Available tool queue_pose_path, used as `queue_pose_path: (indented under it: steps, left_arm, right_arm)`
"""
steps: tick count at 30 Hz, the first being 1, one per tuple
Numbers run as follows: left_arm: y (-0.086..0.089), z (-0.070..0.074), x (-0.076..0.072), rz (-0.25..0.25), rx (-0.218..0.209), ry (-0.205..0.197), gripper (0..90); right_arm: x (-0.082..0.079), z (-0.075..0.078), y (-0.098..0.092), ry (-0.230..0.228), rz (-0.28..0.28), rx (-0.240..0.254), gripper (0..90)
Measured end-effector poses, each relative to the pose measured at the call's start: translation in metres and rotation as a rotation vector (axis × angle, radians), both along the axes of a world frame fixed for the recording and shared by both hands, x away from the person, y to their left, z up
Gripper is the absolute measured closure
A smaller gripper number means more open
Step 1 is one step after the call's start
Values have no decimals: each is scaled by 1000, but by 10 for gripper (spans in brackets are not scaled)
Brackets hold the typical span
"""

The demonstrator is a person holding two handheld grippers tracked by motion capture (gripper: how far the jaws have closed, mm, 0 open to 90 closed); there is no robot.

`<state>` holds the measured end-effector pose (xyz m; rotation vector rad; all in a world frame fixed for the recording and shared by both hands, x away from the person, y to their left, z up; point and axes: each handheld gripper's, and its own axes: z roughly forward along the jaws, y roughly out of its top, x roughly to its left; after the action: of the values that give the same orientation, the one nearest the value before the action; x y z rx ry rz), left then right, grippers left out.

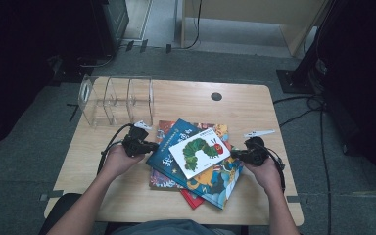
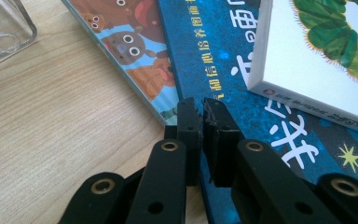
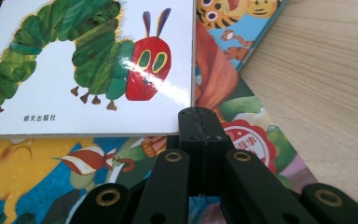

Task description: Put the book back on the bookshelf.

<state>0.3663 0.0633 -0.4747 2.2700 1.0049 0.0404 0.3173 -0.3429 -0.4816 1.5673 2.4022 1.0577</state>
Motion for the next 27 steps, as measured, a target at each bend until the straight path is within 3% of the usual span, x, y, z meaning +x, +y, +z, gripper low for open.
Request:
queue_pose_path:
  steps: [15,27]
  left_arm:
    - [4,0,-3,11,3,9,884]
    - [16,0,-7,55,-1,-5,882]
  right_arm:
    - [5,0,23,4,74,8,899]
    - [14,0,46,-12,126,-1,894]
